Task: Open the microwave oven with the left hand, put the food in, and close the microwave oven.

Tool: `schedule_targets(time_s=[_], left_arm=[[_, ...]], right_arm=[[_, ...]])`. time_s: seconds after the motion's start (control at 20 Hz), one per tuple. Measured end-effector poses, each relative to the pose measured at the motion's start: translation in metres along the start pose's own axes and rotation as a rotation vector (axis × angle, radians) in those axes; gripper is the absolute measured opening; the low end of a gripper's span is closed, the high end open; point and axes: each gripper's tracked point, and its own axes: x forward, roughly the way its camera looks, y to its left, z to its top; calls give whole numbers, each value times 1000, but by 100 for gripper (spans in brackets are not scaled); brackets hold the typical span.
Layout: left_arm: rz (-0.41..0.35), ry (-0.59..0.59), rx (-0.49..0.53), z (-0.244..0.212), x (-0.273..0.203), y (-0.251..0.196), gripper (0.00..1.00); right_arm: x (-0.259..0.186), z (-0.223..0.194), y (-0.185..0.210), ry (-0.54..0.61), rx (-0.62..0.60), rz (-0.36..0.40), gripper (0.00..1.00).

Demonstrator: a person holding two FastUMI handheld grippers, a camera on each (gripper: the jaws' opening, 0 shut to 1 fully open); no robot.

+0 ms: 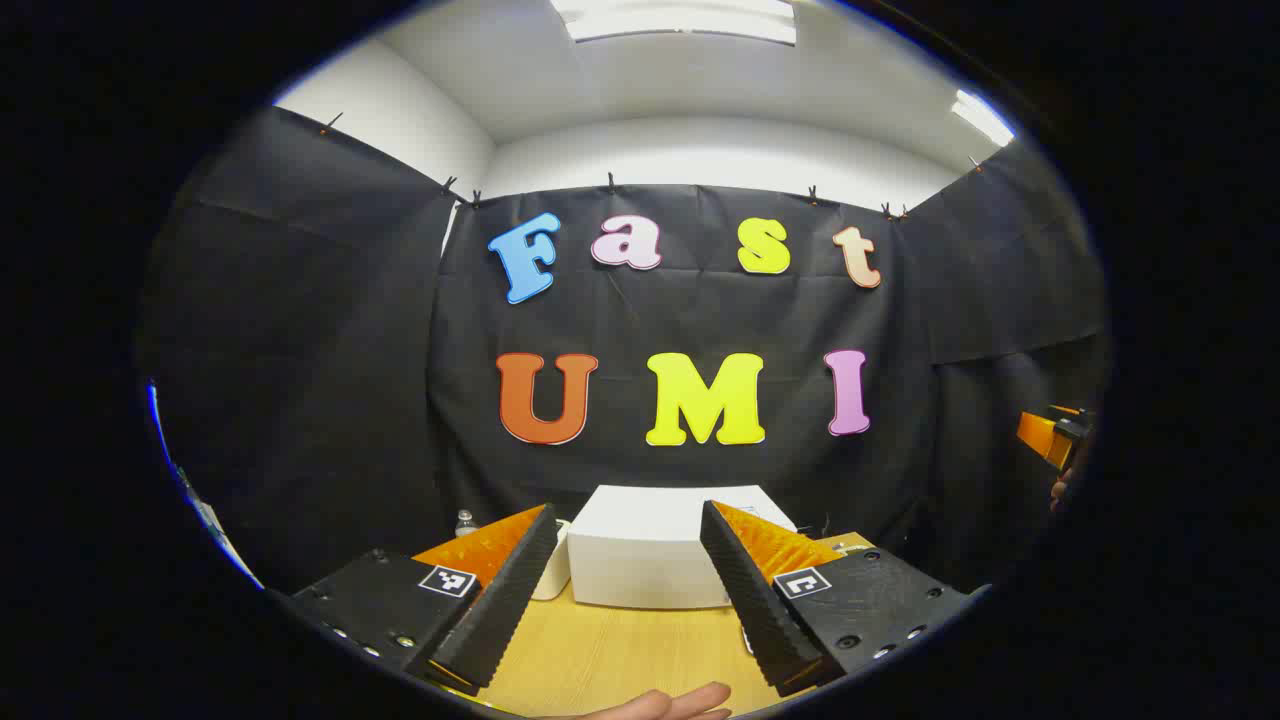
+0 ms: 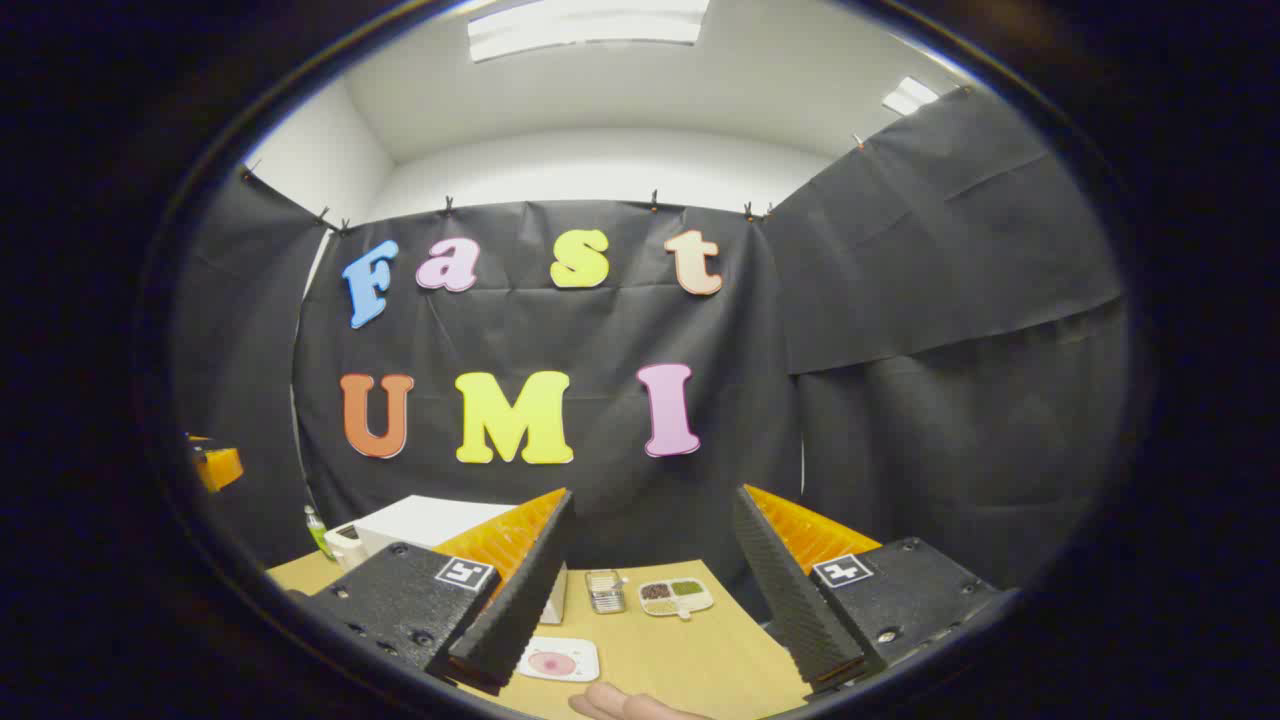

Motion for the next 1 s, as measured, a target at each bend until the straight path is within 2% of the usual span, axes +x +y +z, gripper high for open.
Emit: schedule_targets(time_s=[0.05, 0.15, 0.2, 0.25, 0.5, 0.55, 0.6, 0.8, 1.0], left_arm=[[-5, -3, 1, 1, -1, -3, 92], [-4, -11, 14, 2, -1, -6, 92], [0, -11, 22, 1, -2, -7, 92], [-1, -8, 25, -1, -2, -10, 92], [9, 20, 37, -12, -3, -14, 93], [-2, 26, 33, -14, -1, -19, 93], [-12, 26, 29, -15, -1, -24, 93], [-12, 20, 41, -22, 12, -31, 93], [-53, 26, 27, -36, 38, -53, 93]], right_arm=[[-1, 0, -3, -3, -4, -3, 100], [-1, 3, -10, -15, -5, -21, 100], [-2, 6, -13, -20, -2, -26, 92], [-3, 5, -14, -20, 1, -29, 100], [-2, 0, -9, -2, 12, 6, 100], [-3, -3, -9, 5, 15, 10, 92], [-2, -4, -9, 7, 16, 15, 100], [2, -5, -8, 2, 23, 24, 100], [9, -6, -9, -12, 21, 45, 100]])
